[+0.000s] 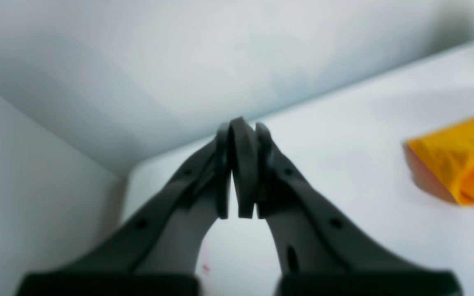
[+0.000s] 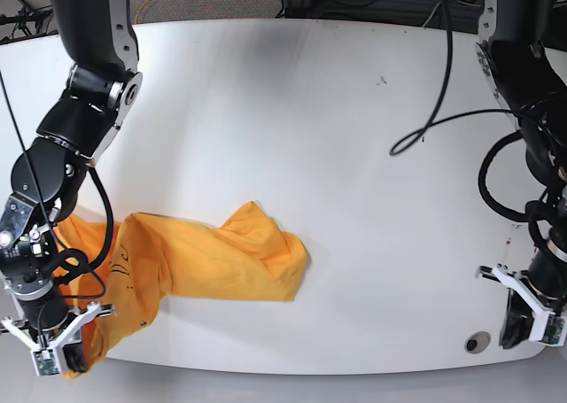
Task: Fold the T-shirt properly
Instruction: 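Drag the shirt with the right gripper while the left gripper releases, then move the open left gripper to the bunched shirt end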
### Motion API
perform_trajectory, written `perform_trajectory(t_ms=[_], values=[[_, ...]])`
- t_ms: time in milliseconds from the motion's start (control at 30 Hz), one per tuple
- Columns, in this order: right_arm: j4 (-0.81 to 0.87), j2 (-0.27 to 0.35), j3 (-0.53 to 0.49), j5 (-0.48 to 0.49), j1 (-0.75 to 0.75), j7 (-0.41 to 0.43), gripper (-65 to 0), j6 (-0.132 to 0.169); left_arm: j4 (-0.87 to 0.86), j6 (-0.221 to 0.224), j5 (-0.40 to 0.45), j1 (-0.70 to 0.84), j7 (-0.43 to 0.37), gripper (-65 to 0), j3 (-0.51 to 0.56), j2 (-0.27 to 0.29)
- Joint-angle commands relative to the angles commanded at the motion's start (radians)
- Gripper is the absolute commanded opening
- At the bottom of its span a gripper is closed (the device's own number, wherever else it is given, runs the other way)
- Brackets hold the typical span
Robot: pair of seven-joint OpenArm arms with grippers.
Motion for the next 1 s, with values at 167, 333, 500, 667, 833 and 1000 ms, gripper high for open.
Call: perform_trajectory(t_ms=[167,333,500,667,833,1000], values=[[0.008,-0.024,-0.015,-0.001,-0.031,-0.011,-65.0,0.003,-0.049,0.015,-0.010,0.120,-0.018,-31.3,0.008,0.085],[0.011,-0.041,-0.029,-0.004,-0.055,-0.026,-65.0,0.006,-0.087,0.025,-0.007,0.164,-0.042,-16.8,0.013,0.151],[0.013,-0.053,-0.043,-0.015,-0.082,-0.040,-65.0,0.008,-0.148,0.029,0.024,0.177,-0.083,-16.7,0.026,0.217],[0.017,-0.053,-0.044,-0.023,-0.095,-0.040,-65.0,0.006,-0.228,0.028,0.038,0.176,-0.109,-15.6,0.040,0.250],[0.010,-0.040,-0.034,-0.023,-0.086,-0.030,-65.0,0.004,-0.302,0.027,0.012,0.160,-0.123,-15.0,0.063,0.246],[0.001,-0.030,-0.027,-0.034,-0.073,-0.021,-65.0,0.001,-0.383,0.026,-0.035,0.140,-0.172,-13.7,0.107,0.231]])
